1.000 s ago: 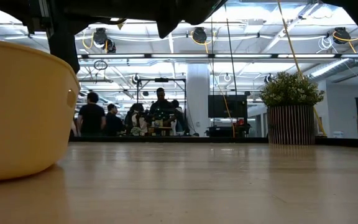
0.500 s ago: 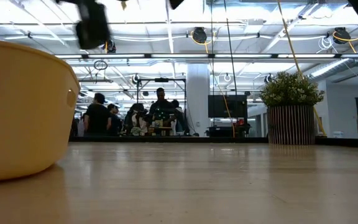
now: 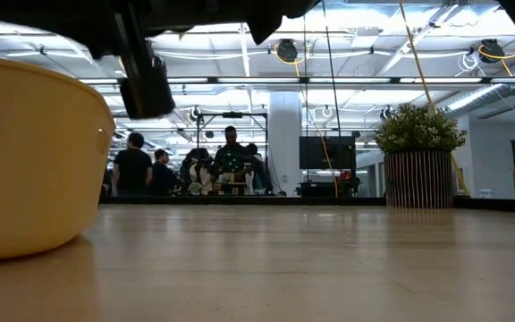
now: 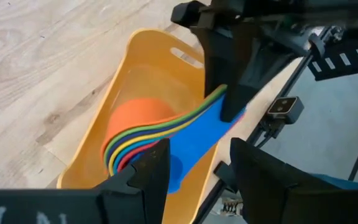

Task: Nest measuring cups in basket
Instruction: Put the stacked measuring cups into the yellow bin

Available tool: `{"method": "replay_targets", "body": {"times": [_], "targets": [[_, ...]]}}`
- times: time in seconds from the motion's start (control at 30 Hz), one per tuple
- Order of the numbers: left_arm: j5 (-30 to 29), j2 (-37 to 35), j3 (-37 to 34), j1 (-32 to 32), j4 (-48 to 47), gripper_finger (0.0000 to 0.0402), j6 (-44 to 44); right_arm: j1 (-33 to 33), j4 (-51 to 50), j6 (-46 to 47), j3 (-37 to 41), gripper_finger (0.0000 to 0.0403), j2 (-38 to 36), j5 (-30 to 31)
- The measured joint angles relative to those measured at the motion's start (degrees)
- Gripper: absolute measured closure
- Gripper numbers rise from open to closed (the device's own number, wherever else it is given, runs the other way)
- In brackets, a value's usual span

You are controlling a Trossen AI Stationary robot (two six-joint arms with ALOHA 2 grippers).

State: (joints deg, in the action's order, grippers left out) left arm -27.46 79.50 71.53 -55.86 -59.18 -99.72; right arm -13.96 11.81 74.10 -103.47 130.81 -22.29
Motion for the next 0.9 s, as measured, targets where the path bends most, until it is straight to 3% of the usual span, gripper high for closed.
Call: {"method": "replay_targets", "body": {"times": [0.5,0.9], "targets": [[-3.0,0.0,0.0,0.6,0.4,0.0231,2.4,-0.1,7.6,1.2,5.5,0.0337,-0.1,1.2],[-4.7,0.0,0.0,4.1,2.3,0.0231,7.0,-0.1,7.3,0.9,6.5,0.0337,-0.1,2.6]]}}
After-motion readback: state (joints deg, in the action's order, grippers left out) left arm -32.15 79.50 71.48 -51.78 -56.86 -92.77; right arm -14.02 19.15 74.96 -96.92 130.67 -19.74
